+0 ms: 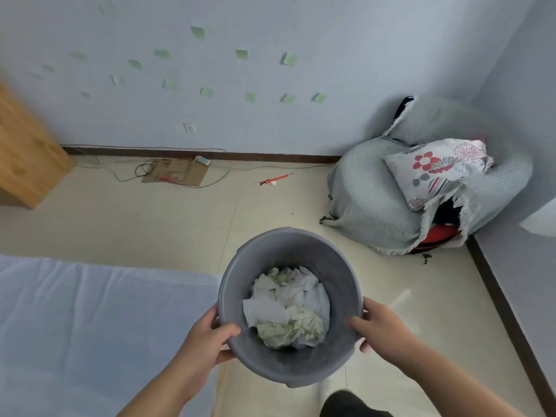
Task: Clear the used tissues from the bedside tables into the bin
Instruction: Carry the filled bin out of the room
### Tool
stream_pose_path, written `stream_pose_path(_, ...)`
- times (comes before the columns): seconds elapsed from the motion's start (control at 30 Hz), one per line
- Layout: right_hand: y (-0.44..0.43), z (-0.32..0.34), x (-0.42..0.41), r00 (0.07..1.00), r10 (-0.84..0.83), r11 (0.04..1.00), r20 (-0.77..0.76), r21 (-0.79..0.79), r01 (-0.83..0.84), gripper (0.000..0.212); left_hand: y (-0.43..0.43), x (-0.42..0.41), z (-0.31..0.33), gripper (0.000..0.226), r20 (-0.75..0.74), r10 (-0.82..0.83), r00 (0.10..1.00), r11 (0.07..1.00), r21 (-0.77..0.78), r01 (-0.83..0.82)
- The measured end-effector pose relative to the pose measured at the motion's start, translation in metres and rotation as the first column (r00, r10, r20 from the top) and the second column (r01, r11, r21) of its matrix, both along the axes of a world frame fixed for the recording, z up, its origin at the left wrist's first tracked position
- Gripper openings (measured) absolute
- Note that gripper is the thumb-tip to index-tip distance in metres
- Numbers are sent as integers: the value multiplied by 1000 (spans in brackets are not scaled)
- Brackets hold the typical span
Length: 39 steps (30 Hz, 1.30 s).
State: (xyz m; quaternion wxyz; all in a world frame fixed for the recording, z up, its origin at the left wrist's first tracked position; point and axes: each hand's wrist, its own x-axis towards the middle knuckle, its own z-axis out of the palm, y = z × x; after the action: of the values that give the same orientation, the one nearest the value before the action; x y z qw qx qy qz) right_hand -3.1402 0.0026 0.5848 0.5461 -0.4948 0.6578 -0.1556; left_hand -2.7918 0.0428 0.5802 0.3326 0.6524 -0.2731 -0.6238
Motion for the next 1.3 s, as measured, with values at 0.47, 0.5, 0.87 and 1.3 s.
stream_pose_path(0.47, -321, -30, 13, 995, 83, 993, 48, 81, -87, 19, -284, 10, -31, 58, 17, 151, 988, 983, 100, -152)
stream_pose_path(0.5, -348, -21, 19, 993, 111, 992, 39, 61, -113, 19, -300, 13, -30, 57, -3, 182, 983, 979, 92, -181)
stream_pose_path(0.87, -575, -15, 174, 957, 290, 957, -11, 33, -289, 32, -462, 135, -54, 58, -140, 431, 892, 902, 68, -425)
stream_pose_path(1.3, -801, 15, 414, 870, 485, 867, -84, -88, -491, 19, -647, 356, -9, 55, -115, 484, 867, 870, -40, -491)
